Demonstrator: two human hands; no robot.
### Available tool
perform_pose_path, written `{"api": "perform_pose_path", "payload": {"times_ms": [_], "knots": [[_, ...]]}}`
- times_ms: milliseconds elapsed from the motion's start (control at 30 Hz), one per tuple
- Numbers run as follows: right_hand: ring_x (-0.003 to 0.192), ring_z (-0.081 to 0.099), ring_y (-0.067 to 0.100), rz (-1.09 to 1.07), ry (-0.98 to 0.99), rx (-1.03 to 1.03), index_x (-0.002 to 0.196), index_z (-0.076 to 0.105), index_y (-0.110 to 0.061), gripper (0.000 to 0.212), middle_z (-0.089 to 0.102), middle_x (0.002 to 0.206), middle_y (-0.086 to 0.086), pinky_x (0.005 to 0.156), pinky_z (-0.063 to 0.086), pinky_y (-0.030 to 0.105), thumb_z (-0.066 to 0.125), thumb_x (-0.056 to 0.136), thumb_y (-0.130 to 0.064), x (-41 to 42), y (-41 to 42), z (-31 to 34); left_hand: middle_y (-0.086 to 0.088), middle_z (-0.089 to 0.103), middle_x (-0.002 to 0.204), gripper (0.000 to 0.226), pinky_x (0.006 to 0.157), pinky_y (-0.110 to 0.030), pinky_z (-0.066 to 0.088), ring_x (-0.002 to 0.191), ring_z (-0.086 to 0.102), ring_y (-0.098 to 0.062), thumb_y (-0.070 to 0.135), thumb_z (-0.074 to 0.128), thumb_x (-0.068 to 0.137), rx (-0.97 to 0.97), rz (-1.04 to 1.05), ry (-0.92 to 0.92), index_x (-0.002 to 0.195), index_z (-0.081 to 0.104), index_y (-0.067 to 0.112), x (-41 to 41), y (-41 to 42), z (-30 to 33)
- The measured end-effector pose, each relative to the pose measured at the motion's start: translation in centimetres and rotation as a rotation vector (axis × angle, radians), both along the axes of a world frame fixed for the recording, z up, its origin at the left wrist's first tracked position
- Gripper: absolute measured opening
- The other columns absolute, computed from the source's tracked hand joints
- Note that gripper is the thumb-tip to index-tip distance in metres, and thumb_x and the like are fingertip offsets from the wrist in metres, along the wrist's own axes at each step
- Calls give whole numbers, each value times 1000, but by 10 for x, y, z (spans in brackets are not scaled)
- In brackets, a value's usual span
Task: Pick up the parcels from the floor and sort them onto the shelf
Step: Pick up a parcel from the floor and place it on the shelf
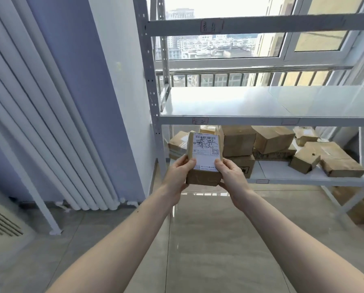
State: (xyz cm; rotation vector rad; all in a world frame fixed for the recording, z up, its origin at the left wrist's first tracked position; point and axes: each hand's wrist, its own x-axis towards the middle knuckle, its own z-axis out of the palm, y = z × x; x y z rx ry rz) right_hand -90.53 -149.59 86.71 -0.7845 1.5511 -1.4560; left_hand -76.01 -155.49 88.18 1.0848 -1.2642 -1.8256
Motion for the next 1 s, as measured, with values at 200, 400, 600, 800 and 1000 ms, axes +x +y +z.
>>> {"api": "perform_pose_path", "payload": {"times_ms": [200,400,600,800,1000], "knots": [[100,67,20,-46,4,0,121,59,-21,28,70,111,3,90,54,41,54,97,-34,-30,-88,2,3,71,110,36,69,-21,45,91,62,-10,18,55,98,-23,-65,13,132,61,27,-33,-90,1],[99,66,17,-62,9,26,119,62,-22,25,70,109,0,84,53,33,53,98,-32,-68,-168,-6,4,69,115,33,62,-18,48,89,63,-4,16,49,101,-60,-95,-27,131,60,24,-73,-170,-6],[99,65,16,-30,28,35,122,59,-17,29,68,113,3,91,53,35,54,97,-32,-118,-259,-10,-3,74,114,30,80,-26,47,97,65,-16,18,53,98,-76,-38,-17,126,65,19,-121,-261,-17],[103,64,23,-9,71,81,120,49,-19,34,64,117,7,95,53,47,59,93,-38,-170,-344,-1,-7,73,111,29,58,-14,51,86,67,-15,14,50,100,-57,5,-11,126,63,12,-171,-337,-11],[85,66,16,24,67,79,128,50,-10,35,64,114,11,67,59,34,52,99,-29,-200,-407,4,-12,70,116,32,55,-19,55,91,66,-17,20,46,102,-48,22,-63,129,61,13,-206,-401,-10]]}}
